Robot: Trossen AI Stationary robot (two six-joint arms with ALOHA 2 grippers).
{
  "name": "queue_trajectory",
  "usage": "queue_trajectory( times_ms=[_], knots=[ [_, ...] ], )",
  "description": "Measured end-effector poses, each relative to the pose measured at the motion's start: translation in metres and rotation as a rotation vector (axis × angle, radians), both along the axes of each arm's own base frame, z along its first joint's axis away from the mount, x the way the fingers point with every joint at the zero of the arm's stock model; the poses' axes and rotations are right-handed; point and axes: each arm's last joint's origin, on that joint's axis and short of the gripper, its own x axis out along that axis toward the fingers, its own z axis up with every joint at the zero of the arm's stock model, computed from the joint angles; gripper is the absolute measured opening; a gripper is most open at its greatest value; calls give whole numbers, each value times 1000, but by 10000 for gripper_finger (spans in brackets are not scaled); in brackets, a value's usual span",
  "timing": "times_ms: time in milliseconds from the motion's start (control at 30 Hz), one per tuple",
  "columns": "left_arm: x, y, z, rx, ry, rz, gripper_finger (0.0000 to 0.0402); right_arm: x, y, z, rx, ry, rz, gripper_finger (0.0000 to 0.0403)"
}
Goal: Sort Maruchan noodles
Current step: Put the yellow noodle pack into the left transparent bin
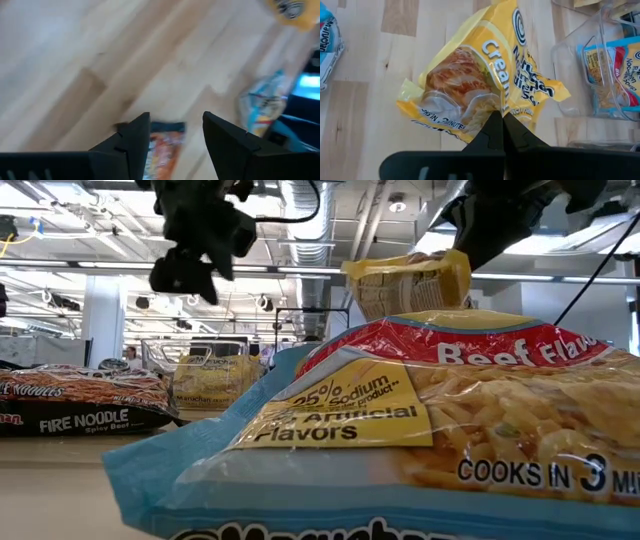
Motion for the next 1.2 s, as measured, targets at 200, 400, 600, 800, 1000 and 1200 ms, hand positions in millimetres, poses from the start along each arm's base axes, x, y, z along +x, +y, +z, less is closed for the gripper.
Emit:
queue_trajectory(
  times_ms=[200, 400, 600, 800, 1000, 1200],
  knots=[
    [14, -1, 5, -90, -130, 8, 169, 1, 1, 1, 7, -19, 3, 0],
    [25, -1, 17, -159, -279, 51, 169, 4, 4, 3, -21, -46, 65, 0],
    [29, -1, 23, -197, -348, 53, 169, 8, 6, 7, -62, -82, 126, 0],
    [32, -1, 27, -236, -385, 87, 169, 12, 3, 9, -145, -101, 149, 0],
    [35, -1, 33, -306, -428, 143, 169, 14, -6, 11, -282, -111, 93, 0],
    [37, 0, 37, -366, -456, 205, 169, 19, -14, 15, -372, -148, 37, 0]
  ],
)
